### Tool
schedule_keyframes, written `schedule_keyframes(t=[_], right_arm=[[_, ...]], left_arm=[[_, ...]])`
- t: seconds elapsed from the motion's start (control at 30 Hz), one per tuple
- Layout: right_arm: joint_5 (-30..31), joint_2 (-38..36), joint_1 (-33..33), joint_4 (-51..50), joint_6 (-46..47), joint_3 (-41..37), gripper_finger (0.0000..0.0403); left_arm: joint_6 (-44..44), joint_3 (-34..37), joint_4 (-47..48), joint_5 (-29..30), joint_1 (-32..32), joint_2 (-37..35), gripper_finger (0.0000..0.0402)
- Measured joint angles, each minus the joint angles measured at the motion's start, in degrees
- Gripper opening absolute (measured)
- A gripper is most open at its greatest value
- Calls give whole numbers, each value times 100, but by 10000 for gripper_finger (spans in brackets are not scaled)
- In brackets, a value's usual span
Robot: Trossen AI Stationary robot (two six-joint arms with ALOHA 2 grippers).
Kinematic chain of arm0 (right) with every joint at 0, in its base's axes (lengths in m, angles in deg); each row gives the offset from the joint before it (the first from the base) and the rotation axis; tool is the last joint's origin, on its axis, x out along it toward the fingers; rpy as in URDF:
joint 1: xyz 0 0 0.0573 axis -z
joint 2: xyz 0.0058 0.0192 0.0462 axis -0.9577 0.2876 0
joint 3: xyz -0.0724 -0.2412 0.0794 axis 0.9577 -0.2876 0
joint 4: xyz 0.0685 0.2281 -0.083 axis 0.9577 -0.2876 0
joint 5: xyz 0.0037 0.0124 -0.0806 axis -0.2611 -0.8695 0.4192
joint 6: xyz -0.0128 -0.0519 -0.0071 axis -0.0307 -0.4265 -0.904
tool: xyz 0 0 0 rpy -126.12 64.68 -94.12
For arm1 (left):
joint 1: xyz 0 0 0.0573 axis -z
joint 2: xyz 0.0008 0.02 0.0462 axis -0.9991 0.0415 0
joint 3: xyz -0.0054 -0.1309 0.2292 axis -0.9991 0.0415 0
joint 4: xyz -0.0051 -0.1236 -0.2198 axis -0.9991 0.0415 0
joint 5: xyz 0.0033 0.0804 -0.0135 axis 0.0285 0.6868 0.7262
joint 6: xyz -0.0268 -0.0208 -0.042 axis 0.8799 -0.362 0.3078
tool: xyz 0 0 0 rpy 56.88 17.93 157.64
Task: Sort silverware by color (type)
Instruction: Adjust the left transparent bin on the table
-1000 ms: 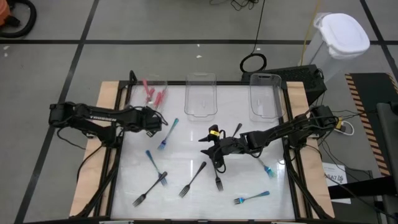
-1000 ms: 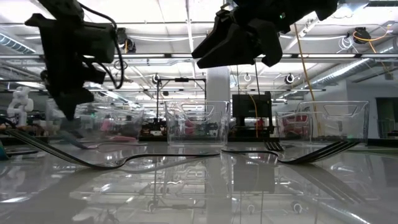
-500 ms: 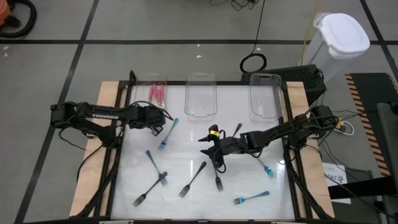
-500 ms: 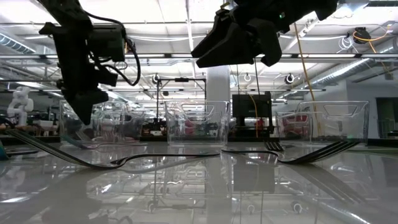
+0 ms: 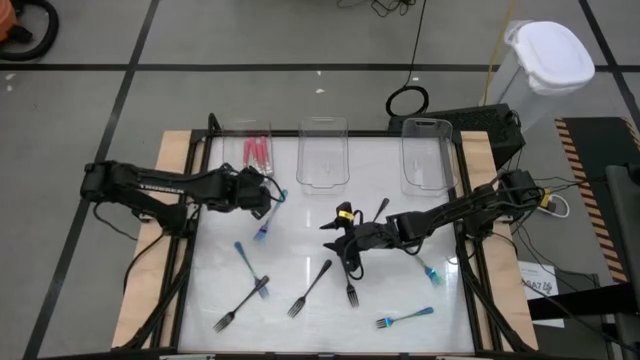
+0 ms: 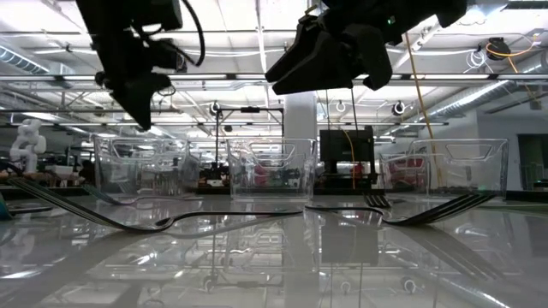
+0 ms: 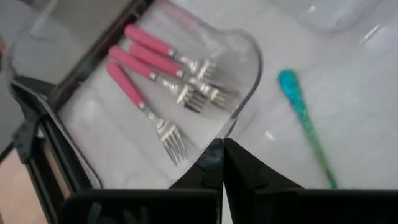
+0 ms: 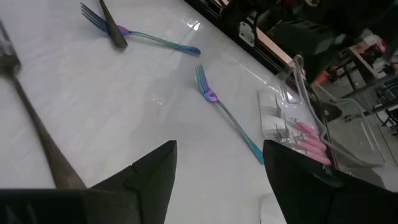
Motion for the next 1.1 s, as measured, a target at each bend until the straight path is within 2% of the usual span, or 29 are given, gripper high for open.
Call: schedule_keyframes(t=[0.23,0.43,0.73,0.87,1.1], right_arm=[[45,0,-180,7,0,0,235],[155,0,-342,11,-42,0,235],[494,0,-553,40,-163,0,235],[492,0,-589,40,-141,0,235],[492,0,-615,38,-73,0,235]], left_arm=[[524,-203,85,191,606,0,6],[951,41,72,492,930,0,6],[1527,943,-43,512,817,0,6],[1995,1182,-11,984,763,0,6],[2400,1380,177,1013,480,0,6]])
